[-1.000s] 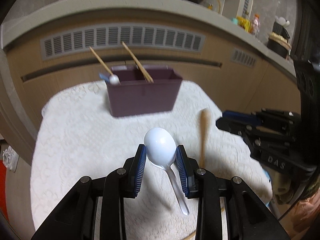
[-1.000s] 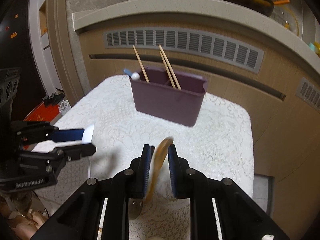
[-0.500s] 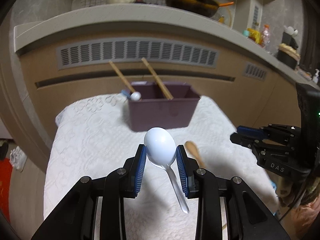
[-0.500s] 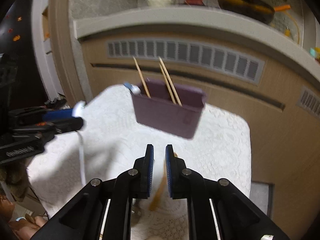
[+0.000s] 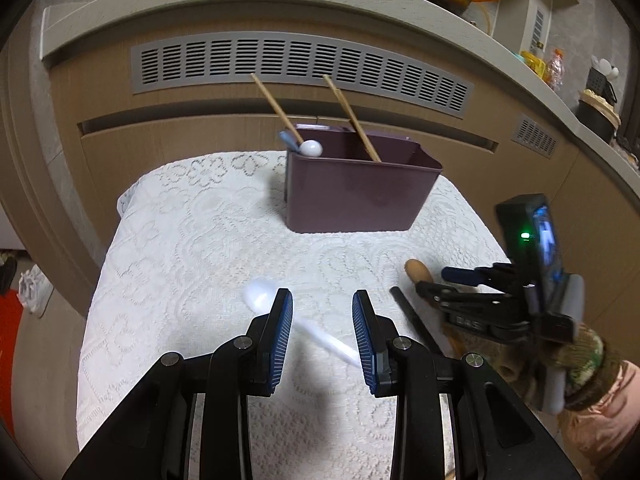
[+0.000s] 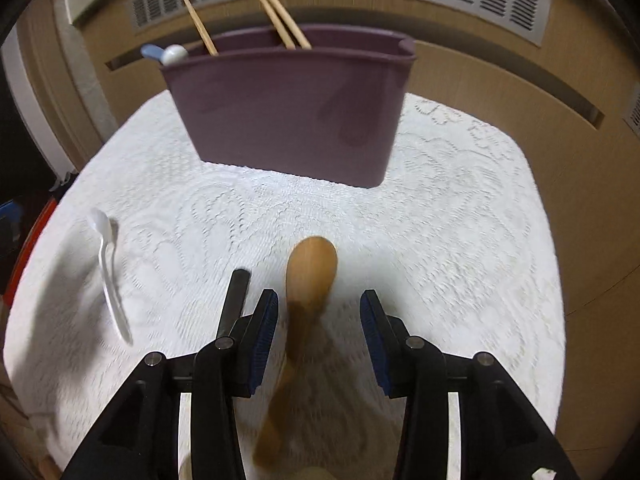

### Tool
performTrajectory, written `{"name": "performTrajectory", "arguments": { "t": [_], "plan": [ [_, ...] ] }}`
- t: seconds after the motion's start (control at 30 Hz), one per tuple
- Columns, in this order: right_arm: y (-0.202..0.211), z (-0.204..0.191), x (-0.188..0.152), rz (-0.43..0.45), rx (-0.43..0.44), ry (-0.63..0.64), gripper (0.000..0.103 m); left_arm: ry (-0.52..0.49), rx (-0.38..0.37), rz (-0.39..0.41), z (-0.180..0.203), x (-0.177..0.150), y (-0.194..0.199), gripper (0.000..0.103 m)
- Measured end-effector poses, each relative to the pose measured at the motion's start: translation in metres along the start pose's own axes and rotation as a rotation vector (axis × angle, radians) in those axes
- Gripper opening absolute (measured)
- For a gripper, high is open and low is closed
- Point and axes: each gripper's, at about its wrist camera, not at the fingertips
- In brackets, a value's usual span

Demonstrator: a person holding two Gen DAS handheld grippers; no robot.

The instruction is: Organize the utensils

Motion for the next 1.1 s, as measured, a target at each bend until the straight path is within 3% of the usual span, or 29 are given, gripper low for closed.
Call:
{"name": "performTrajectory", "arguments": {
  "t": [0.2, 0.23, 0.27, 0.43, 0.57, 0.67, 0.73, 0.87, 0.97, 1.1],
  "plan": [
    [-0.019, -0.003, 0.009, -0.013, -0.032, 0.008, 0.041, 0.090, 0.034, -0.090, -0.038, -0.006, -0.016, 0.034],
    [-0.019, -0.005, 0.009, -0.017, -0.034, 0.013, 0.037, 0.104, 0.033, -0.116, -0.041, -0.008, -0.021, 0.034],
    [-0.018, -0.007, 0.010, -0.023, -0.021, 0.021, 0.028, 0.120, 0.026, -0.150, -0.043, -0.010, -0.029, 0.034],
    [-0.008, -0.022, 0.010, -0.011, 0.008, 0.070, 0.028, 0.196, 0.004, -0.271, -0.030, -0.001, -0.073, 0.036],
    [0.011, -0.023, 0.010, 0.026, 0.046, 0.074, 0.028, 0.241, 0.093, -0.295, -0.016, 0.015, -0.104, 0.037],
    [0.018, -0.021, 0.010, 0.042, 0.027, 0.080, 0.028, 0.255, 0.146, -0.323, -0.007, 0.019, -0.124, 0.037],
    [0.022, -0.022, 0.011, 0.055, 0.015, 0.084, 0.028, 0.257, 0.186, -0.308, -0.003, 0.018, -0.128, 0.038],
    [0.029, -0.021, 0.012, 0.088, -0.006, 0.091, 0.028, 0.164, 0.243, -0.259, 0.014, 0.015, -0.129, 0.038],
    [0.032, -0.022, 0.012, 0.099, 0.013, 0.088, 0.028, 0.093, 0.250, -0.230, 0.023, 0.013, -0.129, 0.036],
    [0.034, -0.024, 0.012, 0.109, 0.027, 0.083, 0.028, 0.081, 0.192, -0.201, 0.023, 0.008, -0.123, 0.034]
  ]
}}
Point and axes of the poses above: each gripper's, at about its wrist camera, not at the fingertips, and y roughly against the way its jaws point, z to its right, x to its top, and after that the axes turned 13 degrees about x, right-handed
